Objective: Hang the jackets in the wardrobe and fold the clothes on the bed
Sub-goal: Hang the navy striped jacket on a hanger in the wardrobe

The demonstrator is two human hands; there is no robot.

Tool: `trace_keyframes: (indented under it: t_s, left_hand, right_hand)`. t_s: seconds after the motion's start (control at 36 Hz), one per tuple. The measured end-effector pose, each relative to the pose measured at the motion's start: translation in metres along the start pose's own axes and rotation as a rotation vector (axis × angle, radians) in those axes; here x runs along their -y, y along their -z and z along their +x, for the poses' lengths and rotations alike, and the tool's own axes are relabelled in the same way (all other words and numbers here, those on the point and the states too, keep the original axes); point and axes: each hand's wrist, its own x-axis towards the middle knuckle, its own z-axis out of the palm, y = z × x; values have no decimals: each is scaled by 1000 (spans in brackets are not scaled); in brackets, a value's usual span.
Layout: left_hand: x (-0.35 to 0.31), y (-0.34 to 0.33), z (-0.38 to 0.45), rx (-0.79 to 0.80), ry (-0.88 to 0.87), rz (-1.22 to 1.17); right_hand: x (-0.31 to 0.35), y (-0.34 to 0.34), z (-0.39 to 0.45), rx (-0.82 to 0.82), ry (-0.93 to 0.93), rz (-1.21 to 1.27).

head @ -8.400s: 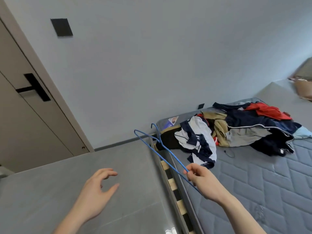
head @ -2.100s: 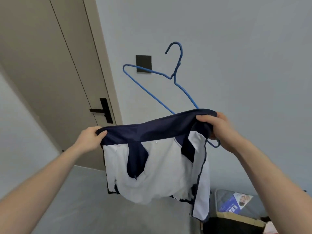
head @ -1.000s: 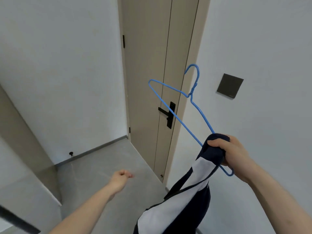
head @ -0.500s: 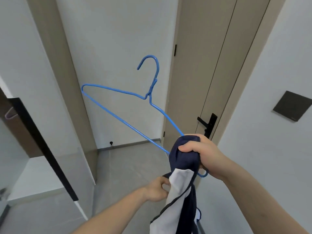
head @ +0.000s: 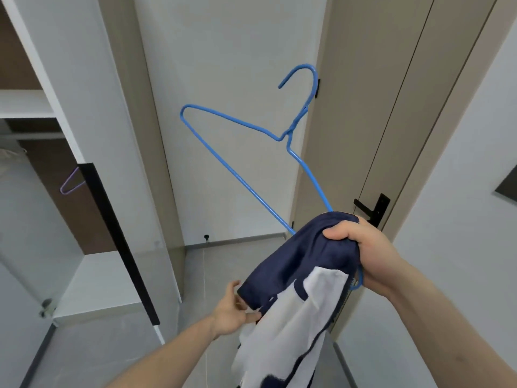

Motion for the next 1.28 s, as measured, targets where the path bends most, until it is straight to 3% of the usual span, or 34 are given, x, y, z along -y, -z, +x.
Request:
trace_keyframes:
  t_s: [0.08, 0.25, 0.44, 0.53, 0.58, 0.67, 0.75, 0.81, 0.89, 1.0, 1.08, 1.28]
  left_hand:
    - [15, 12, -22, 30, 127, -166]
    - [22, 42, -60, -68, 54, 158]
    - [-13, 143, -127, -336, -194, 253]
    - [-30, 190, -158, -321, -261, 257]
    - [-43, 221, -180, -199, -222, 244]
    - [-49, 263, -213, -65, -96, 594]
    - [-43, 289, -235, -153, -29, 797]
    - [-41, 299, -246, -231, -61, 664]
    - [-48, 306, -261, -281, -122, 285]
    - [-60, 312, -279, -303, -86, -119]
    - [-62, 322, -286, -414, -45, -161]
    - [-39, 355, -295, -633, 47, 19]
  right_hand:
    - [-4, -21, 1, -38, -47, 45]
    - [-6, -49, 1, -46, -21, 7]
    - [-26, -47, 12, -88, 39, -509]
    - [-48, -48, 20, -57, 10, -643]
    - [-65, -47, 29, -46, -26, -680]
    - [-84, -46, 43, -86, -48, -690]
    - [-99, -47, 55, -114, -57, -694]
    - [-112, -51, 60, -69, -70, -742]
    - [-129, -66, 63, 52, -97, -800]
    - [-139, -94, 66, 97, -11, -855]
    - [-133, -114, 62, 214, 61, -887]
    - [-114, -160, 40, 389, 227, -784]
